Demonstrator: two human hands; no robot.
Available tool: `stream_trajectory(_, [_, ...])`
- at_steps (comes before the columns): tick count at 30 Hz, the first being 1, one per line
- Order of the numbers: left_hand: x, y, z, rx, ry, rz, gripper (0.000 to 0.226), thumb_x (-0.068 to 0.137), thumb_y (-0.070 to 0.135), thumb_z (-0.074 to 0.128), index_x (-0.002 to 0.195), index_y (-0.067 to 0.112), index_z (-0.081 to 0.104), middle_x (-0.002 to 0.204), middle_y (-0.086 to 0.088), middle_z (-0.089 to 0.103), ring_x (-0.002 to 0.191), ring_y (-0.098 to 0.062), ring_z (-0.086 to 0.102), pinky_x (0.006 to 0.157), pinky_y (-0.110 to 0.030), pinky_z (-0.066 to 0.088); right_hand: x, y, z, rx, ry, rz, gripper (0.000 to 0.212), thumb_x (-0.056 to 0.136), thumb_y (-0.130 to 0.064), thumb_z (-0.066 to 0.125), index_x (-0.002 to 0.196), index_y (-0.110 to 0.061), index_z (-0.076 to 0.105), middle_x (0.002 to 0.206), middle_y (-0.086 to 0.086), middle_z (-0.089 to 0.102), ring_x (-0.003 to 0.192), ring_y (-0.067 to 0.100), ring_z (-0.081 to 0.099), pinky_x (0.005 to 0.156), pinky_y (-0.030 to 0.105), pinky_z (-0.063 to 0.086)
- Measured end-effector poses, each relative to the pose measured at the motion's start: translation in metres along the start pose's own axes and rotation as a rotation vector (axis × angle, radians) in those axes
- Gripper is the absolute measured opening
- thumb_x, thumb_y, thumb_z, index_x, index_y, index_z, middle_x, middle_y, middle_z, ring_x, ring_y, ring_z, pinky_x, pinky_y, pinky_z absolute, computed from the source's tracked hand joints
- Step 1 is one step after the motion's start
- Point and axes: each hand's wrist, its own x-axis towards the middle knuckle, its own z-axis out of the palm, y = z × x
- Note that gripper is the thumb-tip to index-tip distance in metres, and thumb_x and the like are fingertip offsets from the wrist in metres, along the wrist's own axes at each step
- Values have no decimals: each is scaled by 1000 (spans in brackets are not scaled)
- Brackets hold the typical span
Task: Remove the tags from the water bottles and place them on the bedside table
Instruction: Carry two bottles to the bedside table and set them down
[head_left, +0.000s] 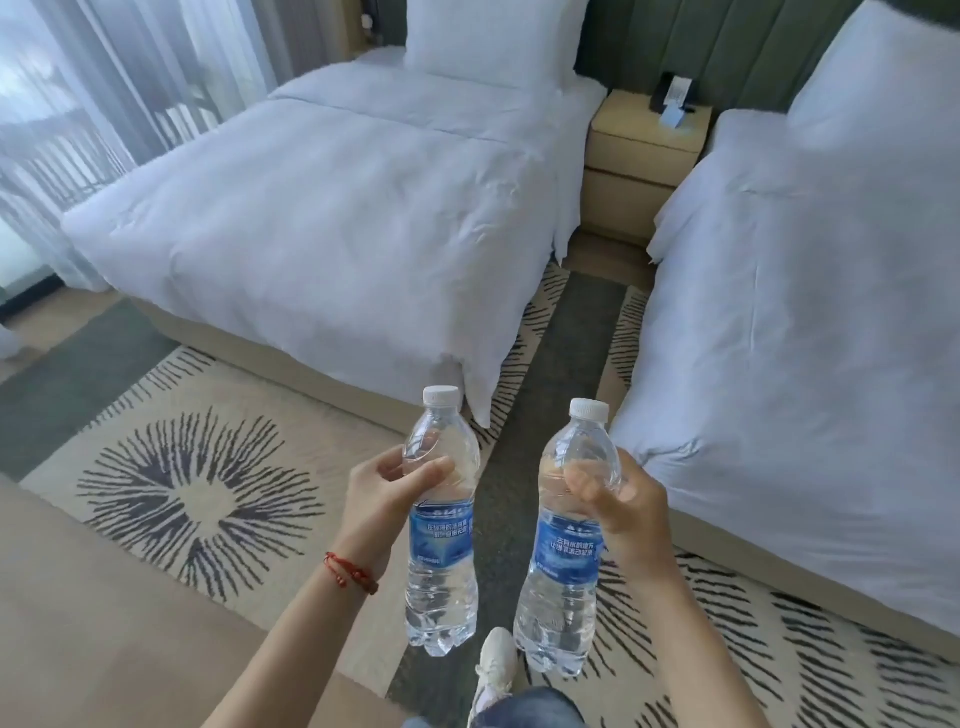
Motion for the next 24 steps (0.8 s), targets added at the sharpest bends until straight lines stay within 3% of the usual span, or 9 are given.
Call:
stream_trajectory(6, [71, 25, 66, 59, -119, 50, 40, 49, 47, 73, 78, 19, 72, 70, 1, 73, 65, -11, 68, 55, -19, 52, 63, -2, -46, -49, 156, -4, 45, 57, -52, 67, 84, -17, 67, 75, -4, 72, 68, 6, 68, 57, 14, 49])
stream_trajectory(11, [127, 34, 108, 107, -172, 52, 26, 68, 32, 75, 83, 12, 69, 65, 7, 71, 62, -11, 67, 52, -16, 50, 116, -6, -80, -88, 261, 6, 44, 55, -55, 66, 82, -21, 66, 76, -5, 72, 69, 8, 67, 58, 15, 51])
stream_trajectory(17, [206, 42, 145, 115, -214, 36, 61, 49, 54, 68, 87, 6, 68, 72, -4, 70, 65, -15, 68, 56, -23, 52, 185, 0, -102, -124, 344, 27, 37, 56, -60, 63, 77, -30, 65, 77, -9, 72, 73, 9, 68, 59, 16, 52])
stream_trajectory(22, [297, 50, 178, 129, -244, 27, 62, 47, 57, 67, 85, 7, 68, 66, 4, 71, 63, -13, 68, 52, -17, 50, 274, 4, -111, -105, 344, 75, 39, 56, -64, 64, 81, -34, 64, 83, -12, 71, 80, 10, 69, 63, 20, 55])
stream_trajectory(24, [339, 58, 193, 140, -256, 18, 64, 47, 59, 66, 85, 8, 68, 70, 1, 71, 66, -15, 69, 55, -19, 51, 316, 3, -116, -119, 368, 66, 44, 56, -63, 63, 85, -30, 63, 82, -18, 70, 79, 3, 67, 57, 12, 50])
